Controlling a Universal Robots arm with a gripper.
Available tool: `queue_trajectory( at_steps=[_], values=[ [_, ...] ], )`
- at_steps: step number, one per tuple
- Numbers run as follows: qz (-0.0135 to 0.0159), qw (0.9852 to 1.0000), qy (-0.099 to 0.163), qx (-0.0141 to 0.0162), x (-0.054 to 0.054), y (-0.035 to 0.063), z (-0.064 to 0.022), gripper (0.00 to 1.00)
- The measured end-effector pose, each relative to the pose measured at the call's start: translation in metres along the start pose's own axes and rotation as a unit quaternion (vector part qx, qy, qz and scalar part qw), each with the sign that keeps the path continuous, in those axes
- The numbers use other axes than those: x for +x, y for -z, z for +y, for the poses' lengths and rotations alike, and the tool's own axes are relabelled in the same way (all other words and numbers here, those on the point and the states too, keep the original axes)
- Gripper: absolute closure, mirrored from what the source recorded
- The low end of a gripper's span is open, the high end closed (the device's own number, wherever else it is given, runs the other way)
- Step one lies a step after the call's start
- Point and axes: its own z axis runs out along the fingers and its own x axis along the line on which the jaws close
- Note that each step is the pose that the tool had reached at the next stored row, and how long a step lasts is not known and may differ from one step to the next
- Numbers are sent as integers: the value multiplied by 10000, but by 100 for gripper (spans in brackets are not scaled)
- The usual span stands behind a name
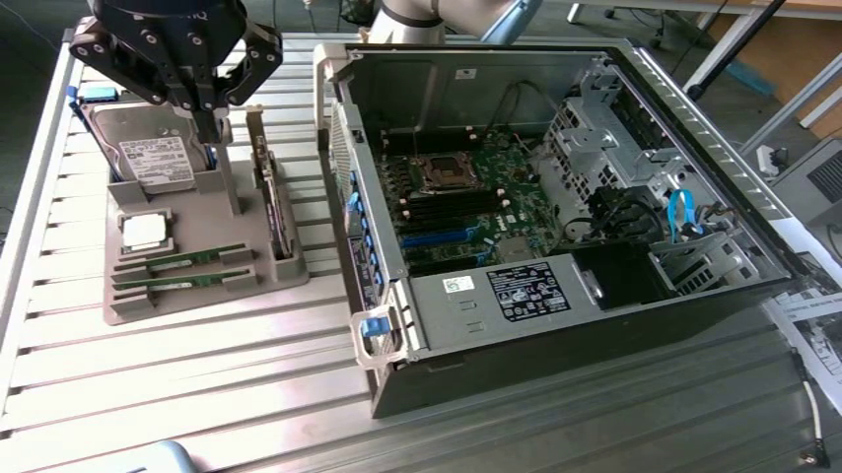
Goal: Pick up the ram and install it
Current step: 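Reach for the ram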
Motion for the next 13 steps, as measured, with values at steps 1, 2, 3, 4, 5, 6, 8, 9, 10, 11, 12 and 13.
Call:
queue_trajectory(
  at_steps=[1,2,3,4,5,6,8,9,10,11,12,13],
  values=[
    [0,10000,0,0,0,0,-3,89],
    [0,10000,0,1,0,0,-6,89],
    [0,10000,0,1,-1,0,-9,89],
    [0,10000,0,2,-1,0,-12,89],
    [0,10000,0,2,-1,1,-16,89],
    [0,10000,0,2,-1,1,-19,89],
    [0,10000,0,3,-2,1,-25,89],
    [0,10000,0,4,-2,1,-29,89],
    [0,10000,0,4,-2,1,-33,89],
    [0,10000,0,4,-3,1,-37,89],
    [0,10000,0,4,-3,1,-40,89],
    [0,10000,0,5,-3,2,-43,89]
  ],
)
